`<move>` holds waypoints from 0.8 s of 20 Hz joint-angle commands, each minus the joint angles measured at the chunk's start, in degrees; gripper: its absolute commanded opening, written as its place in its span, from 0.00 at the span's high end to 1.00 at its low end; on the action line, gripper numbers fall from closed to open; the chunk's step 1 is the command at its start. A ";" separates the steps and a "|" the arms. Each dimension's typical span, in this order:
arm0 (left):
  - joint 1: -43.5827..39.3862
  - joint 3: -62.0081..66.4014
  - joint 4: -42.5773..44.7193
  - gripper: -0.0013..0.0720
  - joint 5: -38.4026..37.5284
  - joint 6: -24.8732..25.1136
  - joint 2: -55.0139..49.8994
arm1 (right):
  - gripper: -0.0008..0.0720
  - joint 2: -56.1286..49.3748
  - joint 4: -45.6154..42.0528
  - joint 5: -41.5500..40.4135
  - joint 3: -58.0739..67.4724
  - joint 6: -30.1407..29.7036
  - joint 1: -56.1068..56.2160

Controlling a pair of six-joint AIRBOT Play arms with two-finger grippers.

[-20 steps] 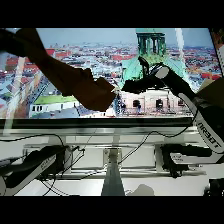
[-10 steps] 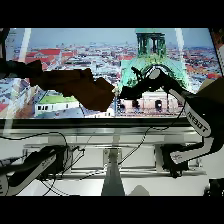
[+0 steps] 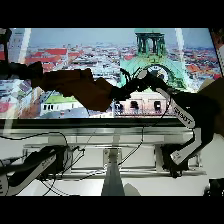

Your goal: Fold the clothes and pants, and hang the long-sleeved shirts on hangers.

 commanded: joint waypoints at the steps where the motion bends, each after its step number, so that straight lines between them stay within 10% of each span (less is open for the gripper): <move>1: 0.07 -0.02 0.00 0.95 0.15 0.02 -0.02 | 0.47 -1.18 -0.11 -1.86 1.11 0.17 0.85; 10: 0.07 -0.04 0.00 0.95 0.59 0.02 -0.02 | 0.57 -1.03 0.13 -8.70 1.14 -0.55 0.85; 16: 0.07 -0.04 0.00 0.95 1.66 0.00 -0.04 | 0.94 -0.22 -0.11 -13.18 2.73 -0.59 0.85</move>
